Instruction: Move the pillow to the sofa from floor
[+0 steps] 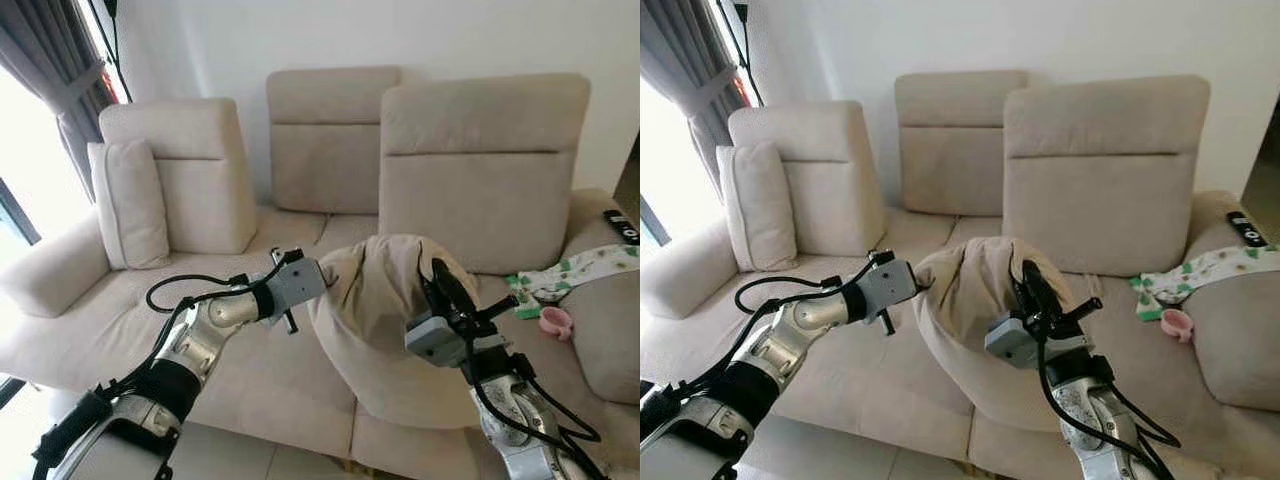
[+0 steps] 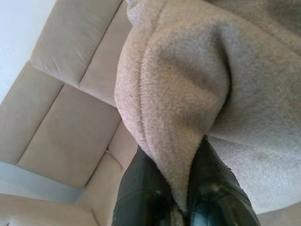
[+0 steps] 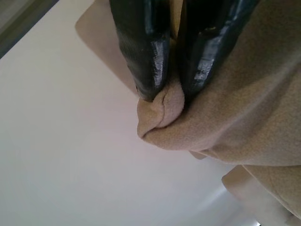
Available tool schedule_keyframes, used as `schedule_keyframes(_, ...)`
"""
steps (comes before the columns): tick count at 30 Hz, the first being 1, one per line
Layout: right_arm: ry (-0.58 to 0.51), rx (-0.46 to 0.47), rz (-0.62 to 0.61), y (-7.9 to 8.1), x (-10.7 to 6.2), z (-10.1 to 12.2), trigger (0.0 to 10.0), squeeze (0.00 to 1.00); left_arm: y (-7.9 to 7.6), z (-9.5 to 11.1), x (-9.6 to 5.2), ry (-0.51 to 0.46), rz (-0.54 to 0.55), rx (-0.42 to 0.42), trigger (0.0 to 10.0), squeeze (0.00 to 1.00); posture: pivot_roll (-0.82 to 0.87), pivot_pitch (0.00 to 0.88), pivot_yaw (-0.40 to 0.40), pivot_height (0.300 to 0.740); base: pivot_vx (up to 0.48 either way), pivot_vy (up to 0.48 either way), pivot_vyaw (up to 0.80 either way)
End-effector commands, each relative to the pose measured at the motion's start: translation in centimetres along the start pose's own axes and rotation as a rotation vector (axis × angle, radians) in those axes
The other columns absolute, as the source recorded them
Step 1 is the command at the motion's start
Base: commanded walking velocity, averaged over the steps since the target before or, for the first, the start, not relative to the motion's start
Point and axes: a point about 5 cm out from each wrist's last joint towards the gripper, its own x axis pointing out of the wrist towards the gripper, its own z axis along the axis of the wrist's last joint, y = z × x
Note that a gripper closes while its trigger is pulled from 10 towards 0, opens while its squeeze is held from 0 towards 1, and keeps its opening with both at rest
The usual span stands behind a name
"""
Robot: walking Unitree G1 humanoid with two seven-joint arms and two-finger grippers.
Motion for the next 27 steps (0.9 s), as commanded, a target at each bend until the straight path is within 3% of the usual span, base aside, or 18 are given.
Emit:
schedule_keyframes(1, -0.068, 0.021, 0.069, 1.49, 0.12, 1.6, 10.0, 0.0, 0.9, 4.21, 0.86, -0.203, 0.015, 0.087, 10.0, 0.0, -0.12, 0.0, 0.137, 0.74, 0.262, 0.0, 0.0)
schedule_keyframes(27, -0.058, 0.021, 0.069, 1.68, 0.04, 1.68, 10.0, 0.0, 0.82, 4.41, 1.1, -0.21, 0.008, 0.094, 10.0, 0.0, -0.13, 0.0, 0.147, 0.74, 0.264, 0.0, 0.0)
